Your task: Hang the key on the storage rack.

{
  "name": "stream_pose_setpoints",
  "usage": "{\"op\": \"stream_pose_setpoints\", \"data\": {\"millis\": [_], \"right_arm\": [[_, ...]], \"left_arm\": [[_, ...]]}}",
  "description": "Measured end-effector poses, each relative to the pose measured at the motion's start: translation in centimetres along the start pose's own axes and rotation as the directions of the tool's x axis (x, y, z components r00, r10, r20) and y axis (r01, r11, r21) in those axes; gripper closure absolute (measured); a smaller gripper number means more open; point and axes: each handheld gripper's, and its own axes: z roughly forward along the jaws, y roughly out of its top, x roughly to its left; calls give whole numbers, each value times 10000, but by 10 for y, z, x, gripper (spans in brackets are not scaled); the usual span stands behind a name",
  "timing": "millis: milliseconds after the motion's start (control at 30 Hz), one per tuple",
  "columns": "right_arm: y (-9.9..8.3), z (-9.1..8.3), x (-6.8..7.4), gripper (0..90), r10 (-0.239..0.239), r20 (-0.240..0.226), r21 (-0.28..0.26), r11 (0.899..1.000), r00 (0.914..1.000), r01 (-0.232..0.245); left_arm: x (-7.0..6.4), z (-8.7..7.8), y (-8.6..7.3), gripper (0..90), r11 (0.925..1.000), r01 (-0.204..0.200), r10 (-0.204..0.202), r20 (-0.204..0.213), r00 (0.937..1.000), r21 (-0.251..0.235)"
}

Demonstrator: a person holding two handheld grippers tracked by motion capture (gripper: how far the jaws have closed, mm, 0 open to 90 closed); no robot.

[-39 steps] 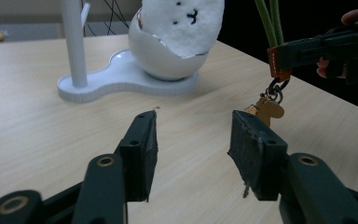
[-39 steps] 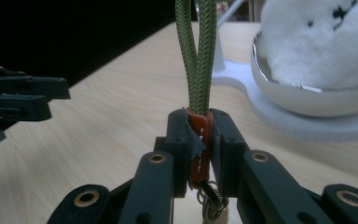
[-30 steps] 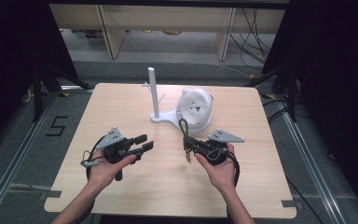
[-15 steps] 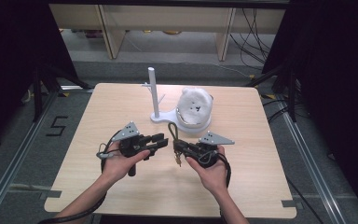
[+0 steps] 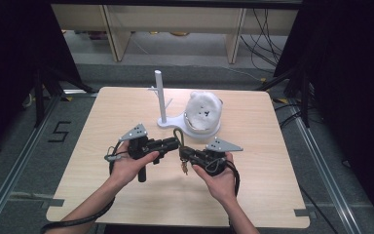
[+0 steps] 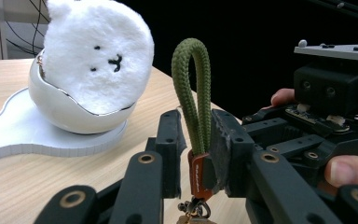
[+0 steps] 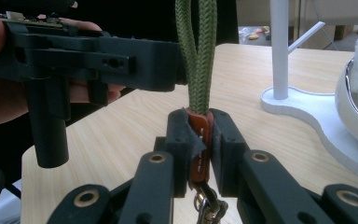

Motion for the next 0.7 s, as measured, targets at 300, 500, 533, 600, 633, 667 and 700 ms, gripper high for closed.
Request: {"op": "stream_pose_setpoints", "data": {"millis": [300,500,533,600,633,667,700], "right_arm": [[1,1,2,798,-190,2,30,9998,9998,190],[1,2,2,796,-125,-70,-20,9999,9999,125],[1,2,3,794,-92,-158,-55,9999,9998,91],[1,3,2,779,-220,-87,-103,9997,9997,219],[0,4,3,750,13,-220,-91,10000,9998,-15],[0,4,3,719,-28,-188,-109,9999,9998,26],[0,5,3,688,-27,-180,-233,9997,9998,22]], "left_arm": [[2,0,1,812,9997,261,-261,115,9996,-10],[1,-2,3,838,9997,238,-238,151,9996,-6],[0,-2,3,840,9998,204,-204,148,9997,9],[-1,-3,4,842,10000,48,-49,114,9999,50],[-2,-4,5,843,10000,-70,69,29,10000,71],[-2,-4,5,844,9998,-174,175,-74,9998,71],[-1,-5,6,844,9997,-249,250,-175,9995,81]]}}
